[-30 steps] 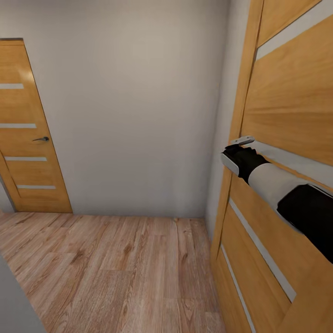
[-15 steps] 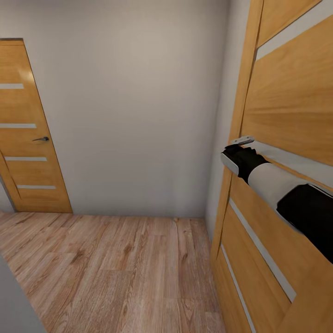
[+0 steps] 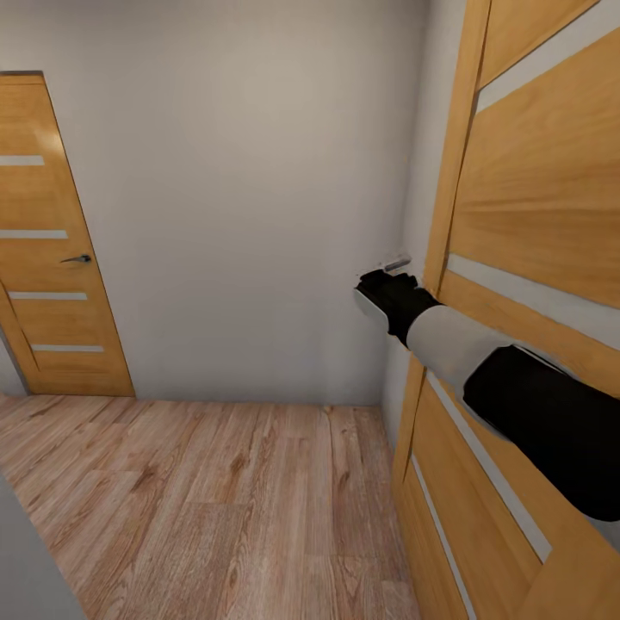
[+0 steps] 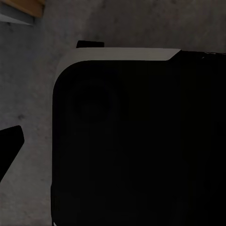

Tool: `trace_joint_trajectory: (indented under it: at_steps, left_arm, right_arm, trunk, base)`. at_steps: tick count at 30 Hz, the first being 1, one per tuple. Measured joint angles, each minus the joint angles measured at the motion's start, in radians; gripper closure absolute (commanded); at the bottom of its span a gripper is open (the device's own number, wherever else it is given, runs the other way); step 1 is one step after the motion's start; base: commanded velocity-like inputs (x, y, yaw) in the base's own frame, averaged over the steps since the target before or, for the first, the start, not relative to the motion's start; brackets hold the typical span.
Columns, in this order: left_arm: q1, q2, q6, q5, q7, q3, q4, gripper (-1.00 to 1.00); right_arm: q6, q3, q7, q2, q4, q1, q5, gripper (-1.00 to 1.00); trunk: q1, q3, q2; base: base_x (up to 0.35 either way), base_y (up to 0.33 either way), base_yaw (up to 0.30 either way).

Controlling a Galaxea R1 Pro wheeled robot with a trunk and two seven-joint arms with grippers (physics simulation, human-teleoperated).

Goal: Move the two storage containers from the living room to the garage. In the garage, place one container on the floor and stack the other container on top of it (either order is fine).

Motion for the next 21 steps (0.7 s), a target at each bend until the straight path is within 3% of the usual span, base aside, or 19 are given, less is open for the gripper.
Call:
trace_joint_trajectory:
  at_steps: [2, 8, 12, 18, 19, 21]
  left_arm:
    - [0.0, 0.0, 0.0, 0.0, 0.0, 0.0, 0.0, -1.0]
    - [0.0, 0.0, 0.0, 0.0, 0.0, 0.001, 0.0, -1.0]
    - [0.0, 0.0, 0.0, 0.0, 0.0, 0.001, 0.0, -1.0]
    - [0.0, 0.0, 0.0, 0.0, 0.0, 0.001, 0.0, -1.0]
    - [0.0, 0.0, 0.0, 0.0, 0.001, 0.001, 0.0, -1.0]
    - [0.0, 0.0, 0.0, 0.0, 0.001, 0.001, 0.0, -1.0]
  right_arm:
    - [0.005, 0.001, -0.001, 0.028, 0.0, 0.0, 0.0, -1.0]
    - [0.014, 0.003, -0.001, 0.028, -0.003, 0.0, -0.002, -1.0]
    - [0.007, 0.003, 0.015, 0.028, -0.028, 0.002, -0.028, -1.0]
    - [-0.027, 0.004, 0.161, 0.028, -0.191, 0.025, -0.169, -1.0]
    - [-0.048, 0.006, 0.195, 0.028, -0.219, 0.053, -0.198, -1.0]
    - [-0.068, 0.01, 0.221, 0.028, -0.249, 0.108, -0.214, -1.0]
  trunk:
    - [0.0, 0.0, 0.0]
    - [0.0, 0.0, 0.0]
    - [0.0, 0.0, 0.0]
    - [0.0, 0.0, 0.0]
    - [0.0, 0.0, 0.0]
    - [0.0, 0.0, 0.0]
  base:
    - [0.0, 0.0, 0.0]
    - [0.0, 0.0, 0.0]
    - [0.0, 0.0, 0.0]
    - [0.0, 0.0, 0.0]
    - [0.0, 0.0, 0.0]
    - [0.0, 0.0, 0.0]
